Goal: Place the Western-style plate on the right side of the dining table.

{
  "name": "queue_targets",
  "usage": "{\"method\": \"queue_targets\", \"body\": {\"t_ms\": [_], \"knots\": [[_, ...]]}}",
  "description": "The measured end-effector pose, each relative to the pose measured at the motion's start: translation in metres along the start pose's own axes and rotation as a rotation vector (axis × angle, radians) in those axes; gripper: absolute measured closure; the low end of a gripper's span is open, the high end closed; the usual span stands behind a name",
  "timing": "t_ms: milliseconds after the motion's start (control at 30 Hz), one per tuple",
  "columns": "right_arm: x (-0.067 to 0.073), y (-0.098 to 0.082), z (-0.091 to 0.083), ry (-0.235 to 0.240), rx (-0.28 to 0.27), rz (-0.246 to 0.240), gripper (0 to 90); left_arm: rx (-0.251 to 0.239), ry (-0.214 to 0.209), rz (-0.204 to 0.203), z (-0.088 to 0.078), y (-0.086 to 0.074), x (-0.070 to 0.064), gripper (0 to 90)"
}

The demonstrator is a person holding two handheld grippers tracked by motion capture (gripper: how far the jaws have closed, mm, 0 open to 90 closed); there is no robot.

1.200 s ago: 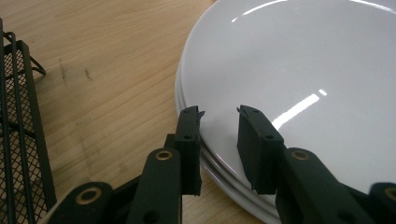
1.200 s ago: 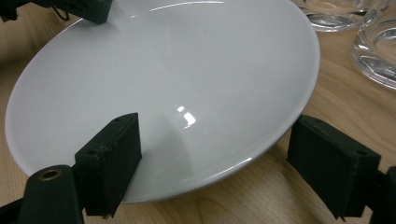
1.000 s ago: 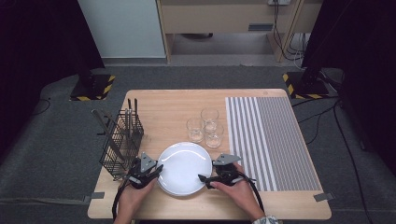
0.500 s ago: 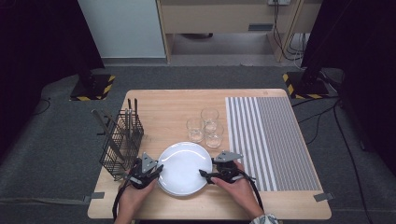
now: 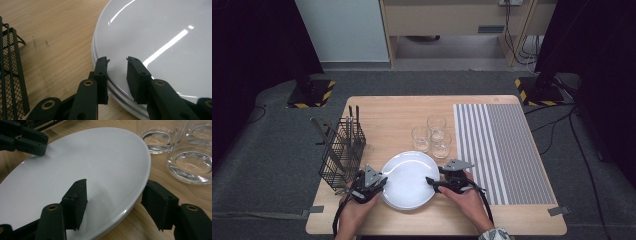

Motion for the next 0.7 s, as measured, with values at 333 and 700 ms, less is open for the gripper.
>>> {"method": "queue_targets", "body": {"t_ms": [333,700], "knots": [[-0.007,0.010,0.000,-0.003,-0.030,0.005,41.9,-0.005,-0.001,0.017,0.001,-0.003,-0.006,67.1],[-0.013,0.017,-0.003,-0.029,-0.040,0.011,55.8,-0.017,-0.015,-0.005,0.002,-0.005,-0.009,64.9]]}}
Point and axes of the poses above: each handheld gripper's, and its own axes: z roughly forward along the jaws, y roughly out of its top, x roughly to its left, the point moved 5 cm from there along z, roughly forward along the jaws, and after that the axes turned 10 degrees about -z, right-handed, at the moved point
